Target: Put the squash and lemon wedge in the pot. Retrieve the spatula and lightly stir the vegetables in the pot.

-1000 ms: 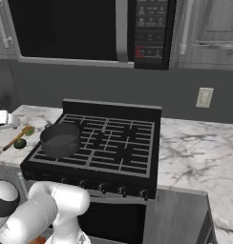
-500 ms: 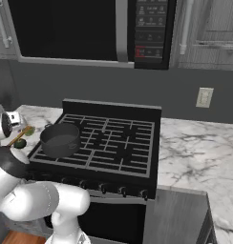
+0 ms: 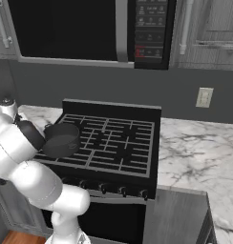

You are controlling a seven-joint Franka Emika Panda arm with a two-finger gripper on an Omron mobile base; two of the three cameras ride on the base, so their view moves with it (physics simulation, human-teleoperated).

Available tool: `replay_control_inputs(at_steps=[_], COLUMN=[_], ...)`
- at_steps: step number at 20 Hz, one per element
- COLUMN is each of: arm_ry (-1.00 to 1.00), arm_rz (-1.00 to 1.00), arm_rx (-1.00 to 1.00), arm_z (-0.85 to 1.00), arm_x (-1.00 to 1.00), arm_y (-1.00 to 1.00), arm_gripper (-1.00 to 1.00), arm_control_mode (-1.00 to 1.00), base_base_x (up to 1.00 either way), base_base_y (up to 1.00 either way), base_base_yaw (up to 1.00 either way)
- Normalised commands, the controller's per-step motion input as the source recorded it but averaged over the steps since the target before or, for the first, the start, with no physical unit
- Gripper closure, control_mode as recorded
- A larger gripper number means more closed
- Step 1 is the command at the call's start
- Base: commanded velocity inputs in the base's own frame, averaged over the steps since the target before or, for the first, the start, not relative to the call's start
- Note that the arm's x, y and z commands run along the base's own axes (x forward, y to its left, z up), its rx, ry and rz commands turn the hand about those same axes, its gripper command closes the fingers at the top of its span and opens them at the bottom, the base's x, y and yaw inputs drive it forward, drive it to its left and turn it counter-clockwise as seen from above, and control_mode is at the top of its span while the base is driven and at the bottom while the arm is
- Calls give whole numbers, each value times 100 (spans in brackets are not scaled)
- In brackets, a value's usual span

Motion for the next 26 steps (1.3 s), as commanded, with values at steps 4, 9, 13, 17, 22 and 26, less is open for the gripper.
replay_control_inputs(at_steps=[4,9,13,17,22,26], arm_ry=[0,0,0,0,0,0], arm_rz=[17,8,5,6,2,0], arm_rx=[-17,-18,-3,0,0,0], arm_z=[-20,-26,-16,-7,-10,-23], arm_x=[0,19,27,30,27,7], arm_y=[9,9,0,0,6,9], arm_gripper=[-100,-100,-100,-100,-100,-100], arm_control_mode=[-100,-100,-100,-100,-100,-100], base_base_x=[0,0,0,0,0,0], base_base_y=[0,0,0,0,0,0], base_base_yaw=[0,0,0,0,0,0])
